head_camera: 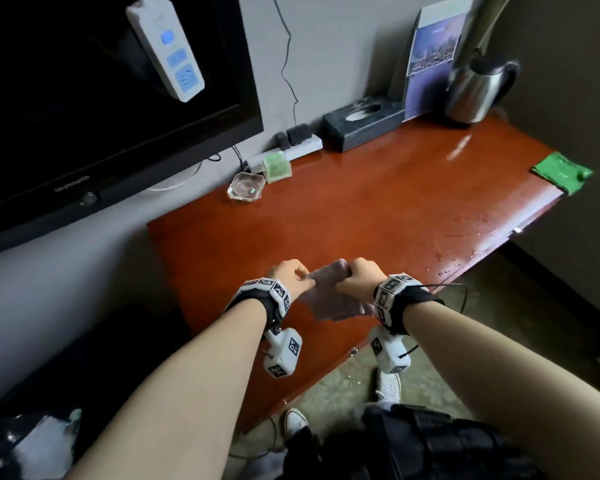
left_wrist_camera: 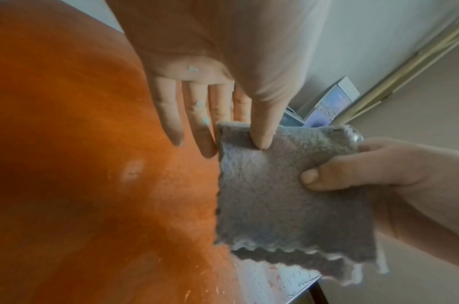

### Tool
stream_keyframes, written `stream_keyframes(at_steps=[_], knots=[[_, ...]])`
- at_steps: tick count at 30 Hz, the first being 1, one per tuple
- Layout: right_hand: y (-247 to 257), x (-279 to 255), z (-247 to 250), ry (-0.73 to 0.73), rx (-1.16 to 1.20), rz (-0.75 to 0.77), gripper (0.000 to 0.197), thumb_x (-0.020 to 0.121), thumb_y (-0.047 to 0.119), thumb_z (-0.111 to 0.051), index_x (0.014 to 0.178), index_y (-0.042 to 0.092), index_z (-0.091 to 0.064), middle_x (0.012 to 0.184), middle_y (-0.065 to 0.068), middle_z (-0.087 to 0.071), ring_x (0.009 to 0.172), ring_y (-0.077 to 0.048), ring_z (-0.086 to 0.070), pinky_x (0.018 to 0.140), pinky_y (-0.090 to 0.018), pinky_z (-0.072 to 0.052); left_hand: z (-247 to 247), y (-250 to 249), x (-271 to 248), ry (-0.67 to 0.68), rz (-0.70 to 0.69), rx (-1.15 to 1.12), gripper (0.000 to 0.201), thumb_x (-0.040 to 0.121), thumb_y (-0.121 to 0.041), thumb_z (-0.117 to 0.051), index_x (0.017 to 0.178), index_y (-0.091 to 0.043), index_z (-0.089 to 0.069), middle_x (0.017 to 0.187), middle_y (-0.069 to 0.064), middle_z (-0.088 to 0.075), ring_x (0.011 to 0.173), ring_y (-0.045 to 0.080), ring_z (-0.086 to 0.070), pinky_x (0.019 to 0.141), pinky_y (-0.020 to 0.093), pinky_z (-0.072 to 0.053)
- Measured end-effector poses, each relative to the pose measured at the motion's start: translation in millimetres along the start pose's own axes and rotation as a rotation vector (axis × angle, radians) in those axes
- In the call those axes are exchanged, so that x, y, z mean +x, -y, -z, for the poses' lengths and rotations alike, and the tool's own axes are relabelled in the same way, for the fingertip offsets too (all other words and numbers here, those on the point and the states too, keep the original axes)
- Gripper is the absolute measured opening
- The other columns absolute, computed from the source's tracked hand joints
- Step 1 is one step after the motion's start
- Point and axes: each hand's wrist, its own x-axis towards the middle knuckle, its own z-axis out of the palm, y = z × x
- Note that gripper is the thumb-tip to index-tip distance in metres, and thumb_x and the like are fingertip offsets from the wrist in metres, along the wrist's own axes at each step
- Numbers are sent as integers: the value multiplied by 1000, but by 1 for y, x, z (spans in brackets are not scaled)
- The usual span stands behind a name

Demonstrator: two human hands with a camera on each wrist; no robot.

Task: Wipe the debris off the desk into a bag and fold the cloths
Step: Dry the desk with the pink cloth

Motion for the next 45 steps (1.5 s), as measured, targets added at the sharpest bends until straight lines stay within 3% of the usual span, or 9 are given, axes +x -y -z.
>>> stream_keyframes(at_steps=[6,14,20,26,31,33,35,40,45], knots=[[-87,17,67,-94,139,-62,20,80,24,-64,95,13,-61,87,-7,-62,83,-25,-59,68,-26,-42,-32,-57,32,16,54,75,3,87,-29,-67,88,-26,-66,94,-1,-74,97,19,-68,83,27,-52],[-251,34,197,-384,160,-332,44,58,40,-45,89,13,-60,76,-5,-61,77,-29,-59,67,-27,-40,-95,-150,80,126,-38,324,24,94,-27,-61,118,-20,-64,125,4,-61,113,23,-58,92,31,-47],[-326,40,234,-434,184,-397,30,73,39,-58,86,12,-51,75,-5,-54,68,-23,-48,67,-28,-36,-134,-210,127,149,-134,384,47,95,-24,-58,140,-22,-48,152,3,-36,129,24,-49,103,36,-40],[-356,80,227,-600,148,-411,25,82,32,-58,85,9,-48,81,-9,-53,76,-28,-50,67,-31,-34,-158,-223,162,226,-157,555,72,96,-29,-56,156,-33,-17,166,-4,0,151,24,-15,118,49,-25],[-355,122,201,-597,199,-331,20,80,5,-52,100,8,-48,89,-10,-55,81,-29,-51,70,-34,-38,-183,-198,162,309,-148,619,81,97,-31,-56,157,-37,-1,164,-8,19,153,20,6,121,52,-16],[-356,138,182,-553,130,-176,30,71,0,-45,98,10,-51,90,-11,-58,83,-34,-54,72,-39,-43,-185,-194,164,298,-158,578,79,97,-29,-55,156,-38,-2,163,-10,19,153,19,7,121,53,-14],[-357,146,159,-409,-19,-81,44,66,-4,-45,107,9,-53,116,-16,-54,107,-36,-50,90,-47,-41,-183,-192,166,312,-157,537,79,97,-26,-55,156,-39,-5,163,-11,19,153,18,8,122,53,-13],[-335,116,103,-249,-74,1,69,82,1,-48,148,1,-27,157,-18,-17,143,-40,-15,116,-54,-13,-187,-193,162,277,-155,558,84,94,-23,-59,156,-37,-4,164,-9,17,153,20,7,122,53,-13],[-322,89,77,-123,-97,147,64,96,19,-44,153,10,-17,161,-13,-5,148,-36,0,119,-47,0,-187,-218,156,184,-126,657,66,95,-28,-53,153,-29,-22,165,1,-5,150,27,-14,107,49,-40]])
